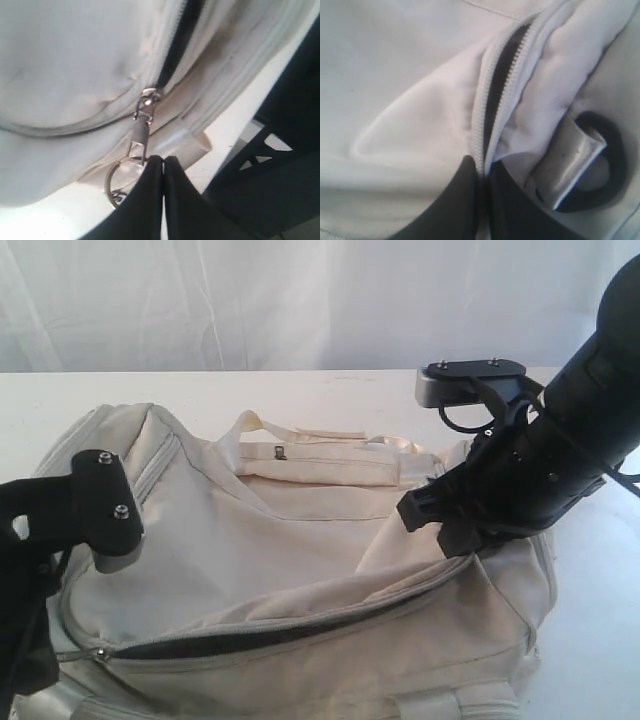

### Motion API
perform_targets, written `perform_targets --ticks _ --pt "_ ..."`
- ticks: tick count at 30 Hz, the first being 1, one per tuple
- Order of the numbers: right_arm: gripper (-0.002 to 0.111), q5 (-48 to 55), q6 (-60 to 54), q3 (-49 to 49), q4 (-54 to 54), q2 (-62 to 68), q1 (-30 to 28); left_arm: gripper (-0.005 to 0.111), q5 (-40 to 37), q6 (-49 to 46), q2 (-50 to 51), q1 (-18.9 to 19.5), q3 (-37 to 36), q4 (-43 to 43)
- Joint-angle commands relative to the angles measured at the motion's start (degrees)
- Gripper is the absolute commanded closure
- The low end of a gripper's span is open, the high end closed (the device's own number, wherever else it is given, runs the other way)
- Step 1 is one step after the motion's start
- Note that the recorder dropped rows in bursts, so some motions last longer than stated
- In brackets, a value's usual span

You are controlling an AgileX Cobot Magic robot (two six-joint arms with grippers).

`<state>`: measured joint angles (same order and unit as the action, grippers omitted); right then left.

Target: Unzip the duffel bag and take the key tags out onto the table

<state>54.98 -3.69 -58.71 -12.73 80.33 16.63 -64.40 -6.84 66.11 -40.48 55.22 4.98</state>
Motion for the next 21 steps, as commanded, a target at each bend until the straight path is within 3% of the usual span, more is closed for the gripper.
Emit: perform_targets --ticks 1,21 --pt "0.108 -1.43 -0.54 0.08 2.88 -0.21 -0.70 0.107 -5.56 4.36 -1.52 -0.22 -0.58 8.05" --pt "0.108 -0.93 -0.54 0.08 3.63 -0.21 -0.70 0.107 -5.56 10.55 -1.65 -0.22 -0.58 26.81"
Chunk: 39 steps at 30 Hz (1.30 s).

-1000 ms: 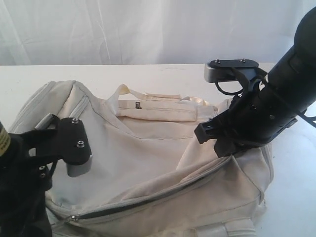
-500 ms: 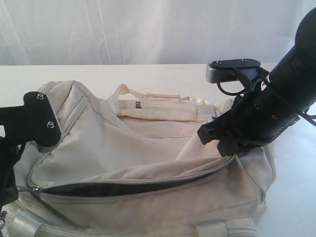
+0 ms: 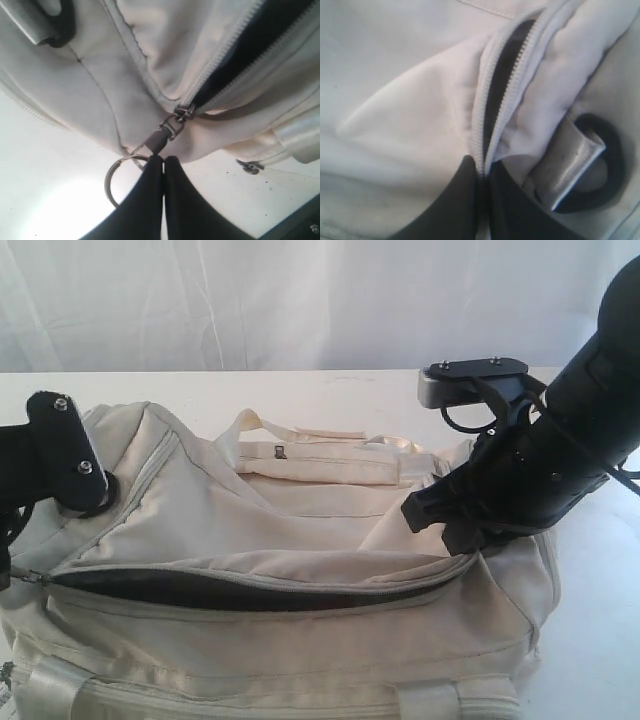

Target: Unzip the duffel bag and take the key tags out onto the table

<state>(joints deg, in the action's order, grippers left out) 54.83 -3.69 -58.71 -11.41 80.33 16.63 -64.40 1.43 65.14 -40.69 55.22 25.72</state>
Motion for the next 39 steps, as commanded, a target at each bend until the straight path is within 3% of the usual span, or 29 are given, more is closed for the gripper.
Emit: perform_targets --ticks 1,8,15,17,22,25,28,33,39 --pt "0.108 -0.55 -0.54 0.08 2.30 -0.21 -0.70 0.107 -5.56 2.84 -0.68 -0.01 -0.58 7.19" --pt "0.108 -0.05 -0.54 0.08 2.52 -0.21 -0.70 0.107 -5.56 4.64 -0.68 -0.01 -0.58 14.67" --pt "0.107 0.58 -1.62 0.08 2.49 -0.21 -0.70 0.107 -4.25 4.64 -0.68 -0.01 -0.58 13.26" --pt "0.101 0.89 -2.07 -0.05 2.49 -0.21 -0.70 0.107 -3.24 4.64 -0.68 -0.01 -0.58 10.62" --pt "0.067 1.29 -6.28 -2.73 0.55 -1.37 -0.70 0.107 -1.90 -0.30 -0.68 -0.01 -0.58 1.35" --pt "0.053 1.18 -10.48 -4.99 -1.80 -3.35 -0.70 0.107 -1.87 -2.65 -0.68 -0.01 -0.58 -2.98" --pt "0.051 0.78 -14.02 -7.47 -4.22 -5.74 -0.70 0.107 -1.87 -3.22 -0.94 -0.01 -0.58 -3.61" --pt "0.051 3.42 -32.92 -7.90 -21.93 -8.85 0.68 0.107 -0.46 -3.22 -2.79 -0.01 -0.58 -3.61" --pt "0.051 3.33 -36.05 -7.48 -20.86 -8.79 11.72 0.107 0.70 -3.22 -4.42 -0.01 -0.58 -5.03"
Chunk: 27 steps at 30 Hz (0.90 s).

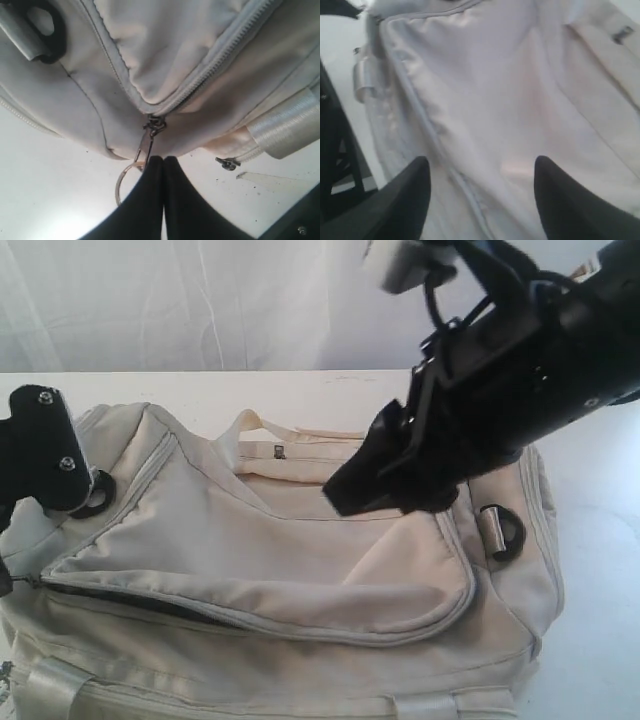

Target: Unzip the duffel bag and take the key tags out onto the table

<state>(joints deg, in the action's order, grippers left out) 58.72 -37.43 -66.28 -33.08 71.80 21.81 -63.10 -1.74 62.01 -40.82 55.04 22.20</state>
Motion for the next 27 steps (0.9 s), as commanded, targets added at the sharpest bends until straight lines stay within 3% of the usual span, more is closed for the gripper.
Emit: perform_targets --ticks 1,7,11,20,27 --pt "0.051 -2.31 -2.40 0.56 1.66 -0.26 9.52 0.107 -0.46 -0.32 -1.36 0.12 -0.40 -1.88" --pt "0.051 -15.57 -1.18 5.12 9.08 -0.26 21.54 0.107 1.78 -2.96 -1.36 0.40 -0.40 -5.30" --pt "0.051 -24.16 1.95 8.06 12.18 -0.26 26.41 0.107 1.83 -4.77 -1.36 4.24 -0.40 -7.04" --pt "0.051 -29.56 2.06 10.53 12.16 -0.26 27.97 0.107 2.55 -4.53 -6.81 10.63 -0.30 -13.88" --pt "0.051 -30.29 2.06 10.53 12.16 -0.26 27.97 0.107 1.53 -12.10 -12.11 21.94 -0.30 -29.96"
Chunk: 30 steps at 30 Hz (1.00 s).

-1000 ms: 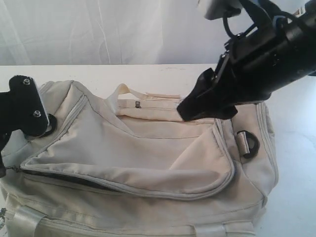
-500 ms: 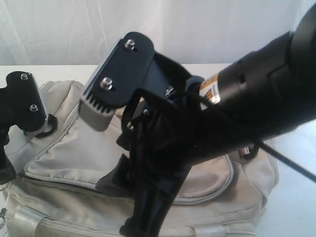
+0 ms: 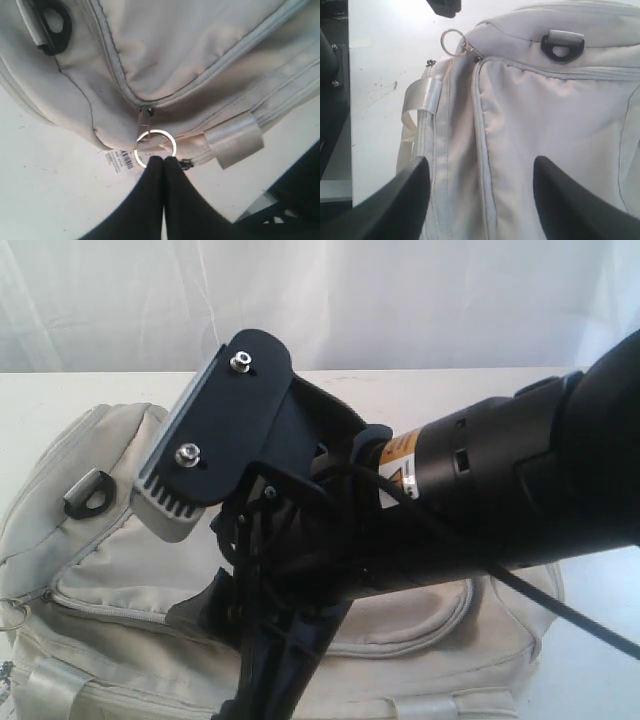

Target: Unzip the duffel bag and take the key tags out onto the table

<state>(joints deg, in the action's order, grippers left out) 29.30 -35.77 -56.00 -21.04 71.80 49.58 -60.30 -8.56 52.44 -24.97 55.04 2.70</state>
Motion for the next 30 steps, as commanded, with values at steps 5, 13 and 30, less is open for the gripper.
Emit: perform_targets --ticks 5,13,30 --pt "0.051 -0.39 0.40 0.25 0.12 -0.26 0.20 0.107 -2.73 -12.53 -2.72 15.16 -0.41 -27.07" --pt "0.051 0.54 0.40 0.25 0.12 -0.26 0.20 0.107 -1.57 -13.01 -4.78 23.71 -7.88 -37.32" --pt "0.051 -4.88 -0.11 2.58 0.38 -0.26 0.20 0.077 8.56 9.76 -8.89 23.71 -16.19 -24.50"
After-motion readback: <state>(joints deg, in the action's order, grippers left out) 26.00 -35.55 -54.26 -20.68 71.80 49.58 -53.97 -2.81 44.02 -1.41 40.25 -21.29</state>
